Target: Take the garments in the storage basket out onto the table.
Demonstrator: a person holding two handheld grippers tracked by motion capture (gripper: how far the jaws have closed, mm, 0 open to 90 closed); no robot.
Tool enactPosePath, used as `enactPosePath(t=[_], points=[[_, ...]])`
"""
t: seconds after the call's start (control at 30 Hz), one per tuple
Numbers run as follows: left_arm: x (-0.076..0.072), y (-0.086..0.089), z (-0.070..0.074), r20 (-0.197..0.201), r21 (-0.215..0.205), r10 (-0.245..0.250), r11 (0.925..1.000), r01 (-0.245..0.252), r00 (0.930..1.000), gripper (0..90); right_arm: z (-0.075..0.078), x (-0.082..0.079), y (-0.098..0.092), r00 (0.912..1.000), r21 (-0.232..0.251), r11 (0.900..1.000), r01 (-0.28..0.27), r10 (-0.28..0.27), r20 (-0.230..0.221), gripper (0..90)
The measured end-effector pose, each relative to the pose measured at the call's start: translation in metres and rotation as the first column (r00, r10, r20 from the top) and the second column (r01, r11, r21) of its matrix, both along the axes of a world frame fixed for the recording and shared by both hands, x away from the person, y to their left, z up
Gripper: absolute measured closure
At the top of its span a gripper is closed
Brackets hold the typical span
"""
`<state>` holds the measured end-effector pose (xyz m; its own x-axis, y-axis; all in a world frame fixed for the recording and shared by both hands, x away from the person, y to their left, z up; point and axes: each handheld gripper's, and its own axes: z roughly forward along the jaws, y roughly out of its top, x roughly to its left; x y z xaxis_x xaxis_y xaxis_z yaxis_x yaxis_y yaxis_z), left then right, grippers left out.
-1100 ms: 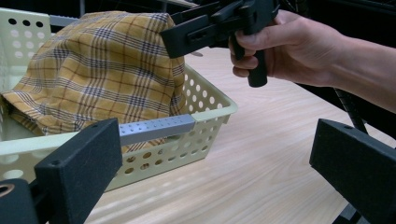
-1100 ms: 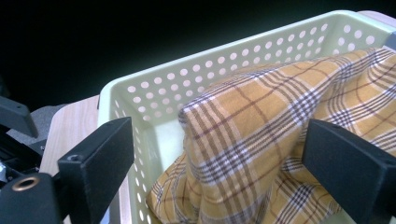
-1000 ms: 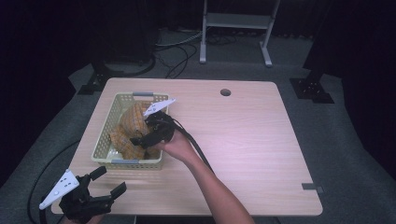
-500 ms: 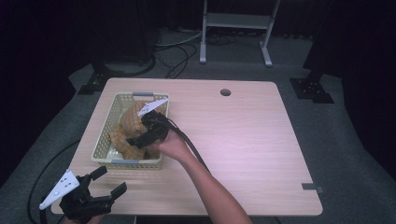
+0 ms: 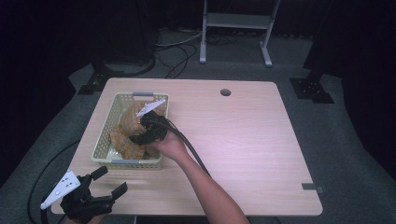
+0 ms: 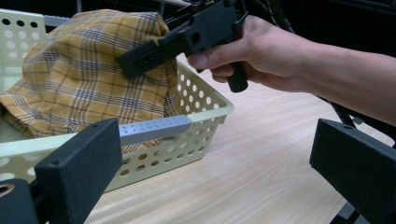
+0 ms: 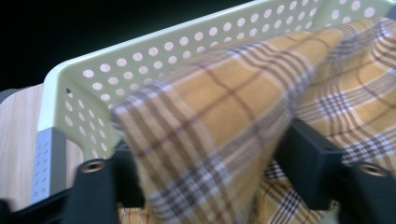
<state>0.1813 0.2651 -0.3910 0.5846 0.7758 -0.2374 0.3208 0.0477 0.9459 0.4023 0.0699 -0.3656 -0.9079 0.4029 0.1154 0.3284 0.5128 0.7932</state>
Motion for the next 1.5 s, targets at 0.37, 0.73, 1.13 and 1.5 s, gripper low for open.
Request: enactPosePath(t=[0.37, 0.73, 1.13, 1.5], points=[[0.0, 0.001, 0.0, 0.004, -0.002, 0.006, 1.0, -0.006, 1.0, 2.4, -0.001, -0.003, -0.001, 0.9984, 0.025, 0.998, 0.051, -0.05, -0.026, 68.3], [0.0, 0.0, 0.0, 0.002, 0.003, 0.003, 1.0, -0.004, 1.0, 2.4, 0.001, -0.009, -0.008, 0.9925, 0.076, 0.99, 0.12, -0.118, -0.031, 71.0], [0.0, -0.001, 0.0, 0.003, 0.005, -0.001, 1.0, 0.001, 1.0, 2.4, 0.013, -0.017, -0.014, 0.9911, 0.126, 0.983, 0.133, -0.132, -0.016, 71.0], [-0.001, 0.0, 0.001, 0.006, 0.011, 0.003, 0.9999, -0.004, 1.0, 2.4, 0.03, -0.023, -0.026, 0.9872, 0.227, 0.961, 0.158, -0.158, -0.022, 71.0]])
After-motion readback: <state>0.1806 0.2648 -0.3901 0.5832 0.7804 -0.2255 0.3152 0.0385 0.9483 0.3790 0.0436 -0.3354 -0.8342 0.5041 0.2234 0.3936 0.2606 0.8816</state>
